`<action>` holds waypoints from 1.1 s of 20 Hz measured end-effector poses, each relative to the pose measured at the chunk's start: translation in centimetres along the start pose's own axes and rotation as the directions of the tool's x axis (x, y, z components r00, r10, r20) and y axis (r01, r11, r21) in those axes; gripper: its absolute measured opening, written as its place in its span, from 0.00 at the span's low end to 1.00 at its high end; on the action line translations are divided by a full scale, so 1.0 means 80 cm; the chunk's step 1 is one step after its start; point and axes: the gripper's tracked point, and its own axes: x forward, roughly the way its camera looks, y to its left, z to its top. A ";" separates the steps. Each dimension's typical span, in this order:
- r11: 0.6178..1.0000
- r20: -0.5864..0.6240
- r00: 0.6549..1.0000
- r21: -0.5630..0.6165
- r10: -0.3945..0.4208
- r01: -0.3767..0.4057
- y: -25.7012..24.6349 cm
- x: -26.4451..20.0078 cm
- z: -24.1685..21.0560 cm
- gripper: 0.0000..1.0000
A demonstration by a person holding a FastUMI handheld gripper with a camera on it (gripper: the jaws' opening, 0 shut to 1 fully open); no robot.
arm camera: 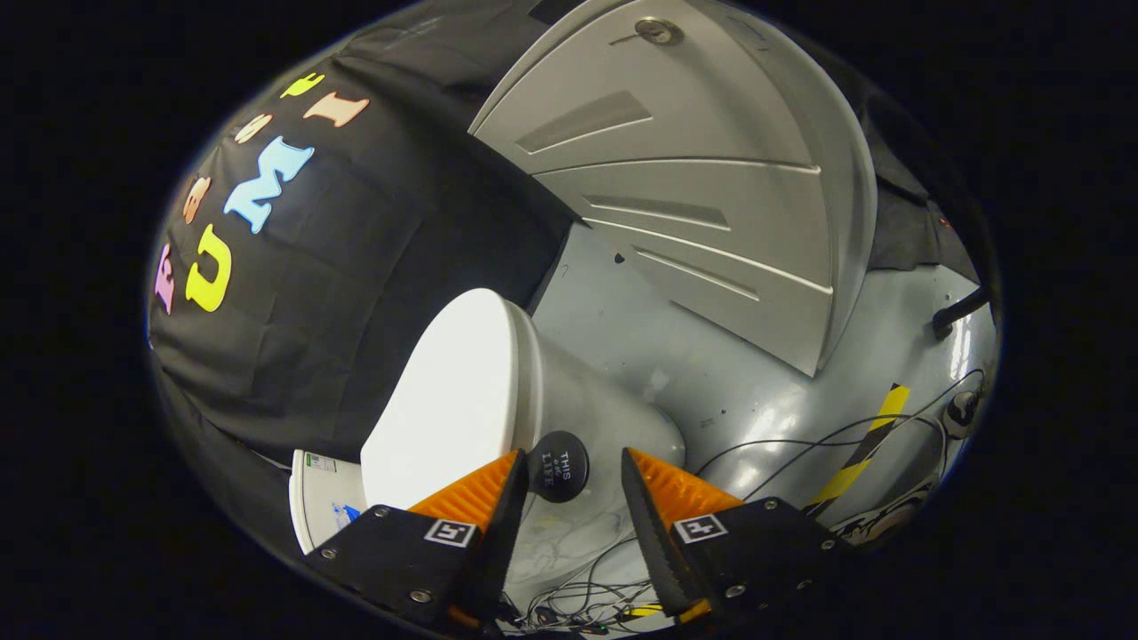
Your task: Open the toilet lid.
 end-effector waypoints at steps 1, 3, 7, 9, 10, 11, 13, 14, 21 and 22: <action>1.000 -0.002 1.000 0.006 0.005 -0.005 -0.001 0.004 0.000 0.60; 0.999 0.004 1.000 0.026 0.029 -0.029 0.004 0.005 0.004 0.45; 0.998 0.012 0.999 0.035 0.047 -0.047 0.004 0.011 0.007 0.29; 0.998 0.022 0.998 0.035 0.051 -0.051 0.003 0.010 0.008 0.27; 0.998 0.029 0.998 0.030 0.052 -0.053 0.004 0.009 0.011 0.25; 0.999 0.037 0.998 0.020 0.050 -0.051 0.005 0.008 0.011 0.23; 0.999 0.052 0.998 -0.015 0.041 -0.040 0.006 0.005 0.015 0.18; 0.999 0.057 0.998 -0.029 0.036 -0.034 0.007 0.004 0.015 0.14; 0.993 0.087 0.996 -0.118 0.016 -0.006 0.013 -0.003 0.018 0.01; 0.991 0.088 0.996 -0.134 0.012 0.000 0.013 -0.004 0.018 0.01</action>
